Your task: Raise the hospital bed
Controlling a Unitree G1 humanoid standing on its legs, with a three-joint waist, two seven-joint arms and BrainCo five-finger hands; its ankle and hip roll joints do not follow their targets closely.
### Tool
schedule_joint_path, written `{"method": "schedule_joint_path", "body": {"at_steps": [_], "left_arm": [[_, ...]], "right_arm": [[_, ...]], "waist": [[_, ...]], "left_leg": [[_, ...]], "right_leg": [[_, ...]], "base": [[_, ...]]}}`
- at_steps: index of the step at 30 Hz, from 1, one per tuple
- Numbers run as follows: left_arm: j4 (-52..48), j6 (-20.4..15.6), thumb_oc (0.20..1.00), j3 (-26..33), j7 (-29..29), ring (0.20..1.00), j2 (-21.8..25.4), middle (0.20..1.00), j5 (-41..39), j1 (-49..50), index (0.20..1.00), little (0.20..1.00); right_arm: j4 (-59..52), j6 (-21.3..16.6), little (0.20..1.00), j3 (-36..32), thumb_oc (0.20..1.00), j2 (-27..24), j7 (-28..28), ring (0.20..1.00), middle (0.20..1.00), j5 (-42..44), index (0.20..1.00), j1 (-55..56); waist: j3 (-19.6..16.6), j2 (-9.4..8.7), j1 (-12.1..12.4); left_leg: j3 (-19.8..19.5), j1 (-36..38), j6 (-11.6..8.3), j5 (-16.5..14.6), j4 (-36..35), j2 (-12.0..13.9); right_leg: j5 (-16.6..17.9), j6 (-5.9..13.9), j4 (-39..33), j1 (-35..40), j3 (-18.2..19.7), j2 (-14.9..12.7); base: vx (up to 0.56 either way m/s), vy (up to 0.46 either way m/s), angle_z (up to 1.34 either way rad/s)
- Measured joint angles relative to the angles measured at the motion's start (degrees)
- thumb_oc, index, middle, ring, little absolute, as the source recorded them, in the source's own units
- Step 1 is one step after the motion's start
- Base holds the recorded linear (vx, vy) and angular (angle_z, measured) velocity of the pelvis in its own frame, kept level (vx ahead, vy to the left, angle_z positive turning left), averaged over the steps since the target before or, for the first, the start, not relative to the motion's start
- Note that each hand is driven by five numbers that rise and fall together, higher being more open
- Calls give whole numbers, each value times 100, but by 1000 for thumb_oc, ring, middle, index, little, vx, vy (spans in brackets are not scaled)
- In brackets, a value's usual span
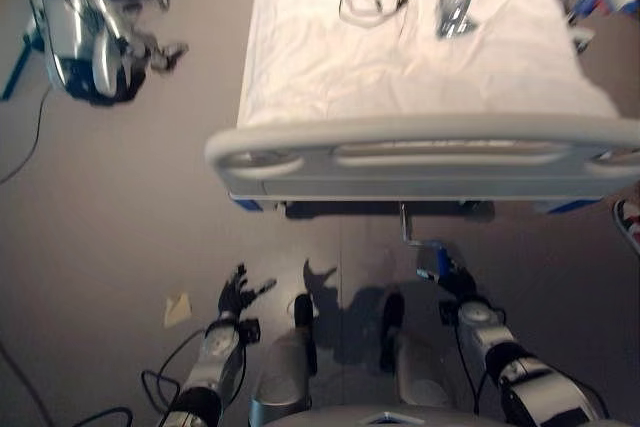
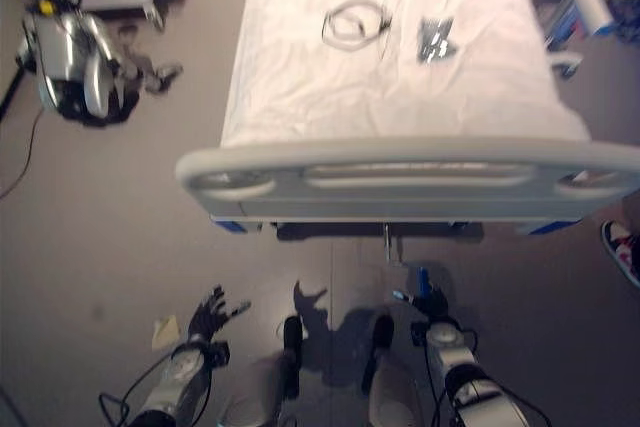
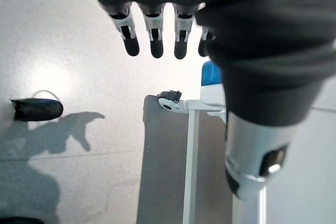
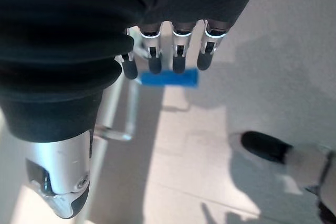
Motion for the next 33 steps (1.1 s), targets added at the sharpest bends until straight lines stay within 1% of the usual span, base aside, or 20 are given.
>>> {"method": "schedule_joint_path", "body": {"at_steps": [2, 3, 4, 5, 6, 7, 8, 10, 12, 15, 18, 20, 25, 26, 28, 33], "left_arm": [[-20, -23, 1000, -21, 19, 1000, -5, 1000, -136, -110, 1000, 1000], [-99, -11, 1000, -43, 40, 1000, -1, 1000, -207, -81, 1000, 1000], [-493, -28, 1000, -64, 60, 1000, 12, 1000, -261, 22, 1000, 1000], [-658, -29, 1000, -65, 65, 1000, 2, 1000, -283, 20, 1000, 1000], [-1042, -60, 1000, -97, 85, 1000, 11, 1000, -411, -11, 1000, 1000], [-1139, -90, 1000, -107, 85, 1000, -7, 1000, -442, -91, 1000, 1000], [-1202, -87, 1000, -111, 89, 1000, -10, 1000, -475, -119, 1000, 1000], [-1724, -99, 1000, -163, 126, 1000, 46, 1000, -569, -105, 1000, 1000], [-2103, -167, 1000, -157, 164, 1000, 34, 1000, -665, -223, 1000, 1000], [-2573, -227, 1000, -144, 305, 1000, 27, 1000, -699, -310, 1000, 1000], [-3089, -274, 1000, -148, 413, 1000, 22, 1000, -699, -337, 1000, 1000], [-3564, -369, 1000, -140, 512, 1000, 23, 1000, -700, -367, 1000, 1000], [-3727, -379, 1000, -135, 672, 1000, 24, 1000, -703, -392, 1000, 1000], [-3823, -383, 1000, -136, 712, 1000, 23, 1000, -702, -385, 1000, 1000], [-3908, -412, 1000, -137, 784, 1000, 22, 1000, -702, -393, 1000, 1000], [-3956, -453, 1000, -138, 941, 1000, 21, 1000, -703, -400, 1000, 1000]], "right_arm": [[63, 3, 1000, 3, 1000, -9, -54, 1000, 1000, 48, 1000, -253], [76, 2, 1000, 17, 1000, -1, -70, 1000, 1000, 60, 1000, -309], [96, 1, 1000, 20, 1000, -38, -116, 1000, 1000, 111, 1000, -376], [109, 1, 1000, 20, 1000, -67, -146, 1000, 1000, 168, 1000, -473], [170, -2, 1000, 0, 1000, -134, -213, 1000, 1000, 229, 1000, -575], [183, 1, 1000, -29, 1000, -166, -245, 1000, 1000, 284, 1000, -680], [207, 1, 1000, -28, 1000, -161, -260, 1000, 1000, 297, 1000, -733], [276, -5, 1000, -23, 1000, -202, -327, 1000, 1000, 407, 1000, -885], [291, -5, 1000, -80, 1000, -264, -405, 1000, 1000, 516, 1000, -1061], [269, -28, 1000, -167, 1000, -282, -518, 1000, 1000, 652, 1000, -1170], [337, -37, 1000, -248, 1000, -354, -596, 1000, 1000, 784, 1000, -1248], [278, -72, 1000, -292, 1000, -436, -706, 1000, 1000, 946, 1000, -1273], [73, -165, 1000, -427, 1000, -461, -850, 1000, 1000, 1092, 1000, -1242], [-101, -210, 1000, -534, 1000, -469, -921, 1000, 1000, 1160, 1000, -1196], [-203, -227, 1000, -533, 1000, -502, -1044, 1000, 1000, 1184, 1000, -1221], [-201, -261, 1000, -577, 1000, -511, -1172, 1000, 1000, 1286, 1000, -1297]], "waist": [[264, 45, 14], [294, 57, 18], [323, 58, -11], [330, 68, 14], [403, 77, 6], [476, 103, 14], [485, 103, 12], [494, 115, 14], [552, 132, 10], [560, 129, 13], [560, 128, -1], [563, 126, 2], [561, 123, -10], [561, 123, -14], [563, 120, -30], [568, 101, -34]], "left_leg": [[-3, -191, 13, -4, 140, 5], [-2, -263, 8, -9, 200, 6], [-7, -489, -5, -36, 315, 11], [1, -623, 4, -25, 392, 9], [0, -869, -3, -35, 531, 7], [-5, -955, 1, -30, 592, 6], [2, -1018, 3, -29, 622, 6], [0, -1326, -24, -44, 857, 21], [-3, -1601, 5, -52, 999, 35], [-46, -1850, -46, -69, 1130, 76], [-68, -2101, -56, -53, 1234, 96], [-71, -2398, -65, -52, 1363, 117], [-69, -2586, -74, -56, 1403, 142], [-67, -2658, -73, -56, 1406, 144], [-66, -2764, -76, -58, 1416, 150], [-66, -2983, -89, -85, 1484, 155]], "right_leg": [[-47, -52, 234, -254, 86, -32], [-47, -41, 295, -336, 96, -47], [-87, -87, 427, -573, 123, -57], [-82, -93, 486, -716, 152, -60], [-98, -117, 651, -973, 181, -62], [-99, -117, 716, -1059, 193, -64], [-96, -114, 757, -1136, 218, -64], [-109, -130, 956, -1444, 256, -71], [-122, -161, 1121, -1727, 263, -78], [-162, -225, 1272, -1977, 272, -70], [-163, -228, 1379, -2221, 271, -66], [-164, -231, 1487, -2512, 275, -62], [-166, -232, 1528, -2711, 279, -48], [-165, -232, 1534, -2785, 280, -47], [-167, -235, 1545, -2894, 282, -44], [-185, -266, 1599, -3111, 288, -35]], "base": [[-111, 12, -2], [-160, 28, -6], [-83, 20, -4], [-112, 28, -4], [-82, 7, 0], [-116, 6, 0], [-121, 0, -3], [-103, -2, -3], [-83, -16, 2], [-68, -23, -2], [-42, -11, 0], [0, 0, 0], [0, 0, 0], [0, 0, 0], [0, 0, 0], [0, 0, 0]]}}
